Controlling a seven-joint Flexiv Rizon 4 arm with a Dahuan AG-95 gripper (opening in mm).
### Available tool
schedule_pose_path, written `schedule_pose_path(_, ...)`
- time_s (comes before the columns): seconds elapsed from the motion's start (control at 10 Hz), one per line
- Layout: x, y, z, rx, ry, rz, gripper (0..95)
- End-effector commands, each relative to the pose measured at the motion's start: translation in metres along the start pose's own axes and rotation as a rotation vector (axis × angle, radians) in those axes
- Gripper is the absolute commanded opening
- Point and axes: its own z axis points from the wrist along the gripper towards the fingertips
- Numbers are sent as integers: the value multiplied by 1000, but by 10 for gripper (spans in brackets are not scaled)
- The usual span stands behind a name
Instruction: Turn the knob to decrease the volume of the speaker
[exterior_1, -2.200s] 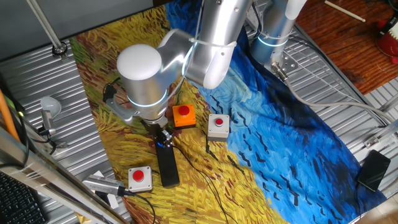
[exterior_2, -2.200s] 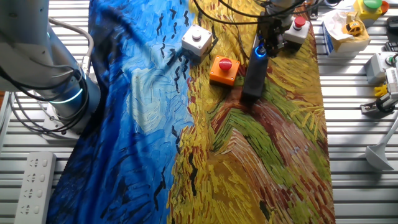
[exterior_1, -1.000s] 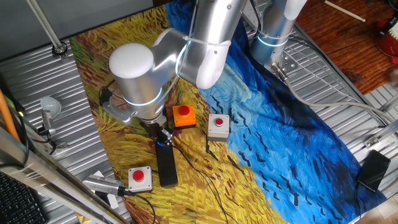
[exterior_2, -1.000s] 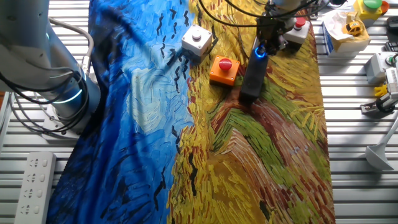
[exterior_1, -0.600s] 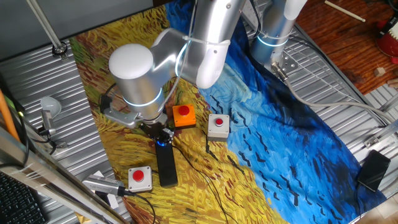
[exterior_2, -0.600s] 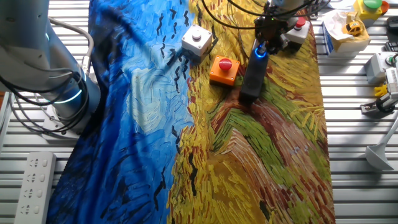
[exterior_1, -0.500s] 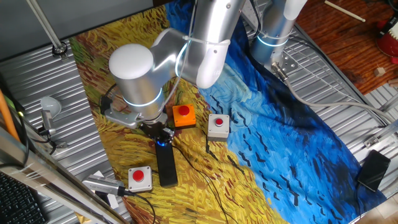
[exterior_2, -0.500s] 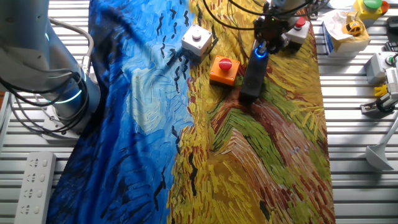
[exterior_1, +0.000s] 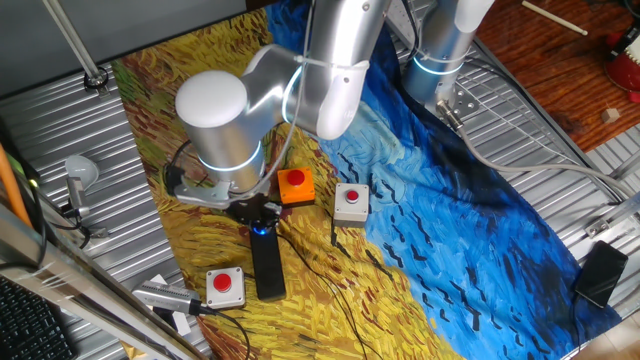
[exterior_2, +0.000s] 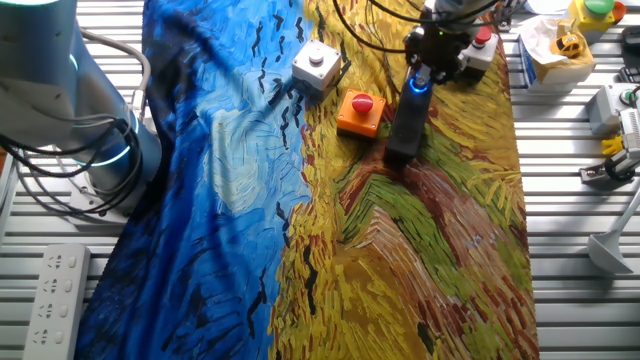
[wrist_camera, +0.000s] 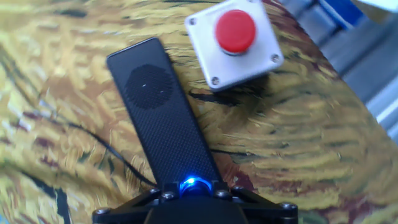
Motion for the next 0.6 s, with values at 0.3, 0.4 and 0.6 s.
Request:
schedule_pose_path(0.3, 0, -1, 0, -14, -44, 86, 760)
schedule_pose_path(0.4, 0, -1, 0, -11, -46, 101, 760)
schedule_pose_path(0.6, 0, -1, 0, -10, -47, 113, 760)
